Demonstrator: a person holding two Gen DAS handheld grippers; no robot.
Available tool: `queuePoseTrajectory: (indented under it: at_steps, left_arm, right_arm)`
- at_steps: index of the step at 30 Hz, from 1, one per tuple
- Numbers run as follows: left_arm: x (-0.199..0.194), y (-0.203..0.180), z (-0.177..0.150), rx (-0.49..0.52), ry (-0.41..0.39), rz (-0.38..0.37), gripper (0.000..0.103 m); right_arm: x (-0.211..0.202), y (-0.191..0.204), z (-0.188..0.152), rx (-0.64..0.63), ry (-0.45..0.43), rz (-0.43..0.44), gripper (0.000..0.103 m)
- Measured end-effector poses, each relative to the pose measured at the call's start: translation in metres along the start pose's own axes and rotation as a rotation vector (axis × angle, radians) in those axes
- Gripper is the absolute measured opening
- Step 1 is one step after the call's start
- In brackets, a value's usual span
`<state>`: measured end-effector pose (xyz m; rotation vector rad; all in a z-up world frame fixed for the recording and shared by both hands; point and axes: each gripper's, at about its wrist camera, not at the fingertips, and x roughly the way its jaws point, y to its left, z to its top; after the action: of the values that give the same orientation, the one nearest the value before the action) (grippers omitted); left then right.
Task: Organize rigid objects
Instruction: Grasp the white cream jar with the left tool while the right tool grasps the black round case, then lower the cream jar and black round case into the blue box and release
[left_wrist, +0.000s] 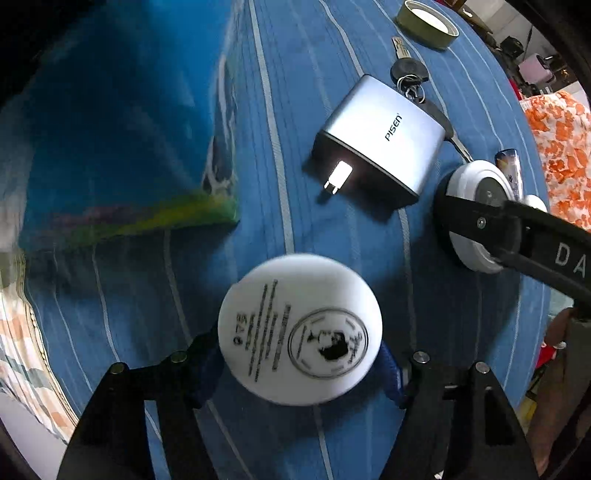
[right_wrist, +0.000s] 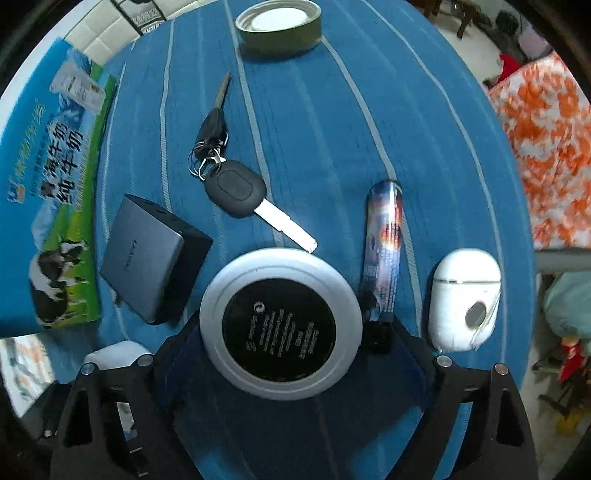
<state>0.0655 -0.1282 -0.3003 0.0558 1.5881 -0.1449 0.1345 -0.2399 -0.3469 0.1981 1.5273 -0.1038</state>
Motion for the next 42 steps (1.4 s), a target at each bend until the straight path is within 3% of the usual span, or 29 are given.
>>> queuePoseTrajectory:
  at_steps: [4, 14, 21, 27, 34, 42]
  left_arm:
    - [-0.003, -0.005, 0.002, 0.014, -0.018, 0.022, 0.068]
    - [-0.011, -0.002, 0.008, 0.02, -0.027, 0.009, 0.066]
    - [-0.038, 0.017, 0.005, 0.04, -0.073, -0.031, 0.066]
    - [-0.078, 0.016, 0.008, 0.1, -0.155, -0.056, 0.066]
    - [-0.128, 0.024, 0.004, 0.13, -0.24, -0.113, 0.066]
    - [-0.194, 0.076, 0.014, 0.104, -0.36, -0.093, 0.066]
  right_arm:
    - [0.001, 0.022, -0.007, -0.052, -0.006, -0.093, 0.092]
    - [-0.012, 0.014, -0.033, -0.057, 0.005, -0.066, 0.09]
    - [-0.053, -0.007, -0.057, -0.034, -0.04, -0.046, 0.09]
    - [-0.106, -0.007, -0.059, -0.049, -0.128, -0.053, 0.09]
    - [-0.172, 0.018, -0.059, -0.037, -0.214, -0.02, 0.09]
    - [-0.225, 0.103, -0.058, -0.099, -0.29, 0.063, 0.09]
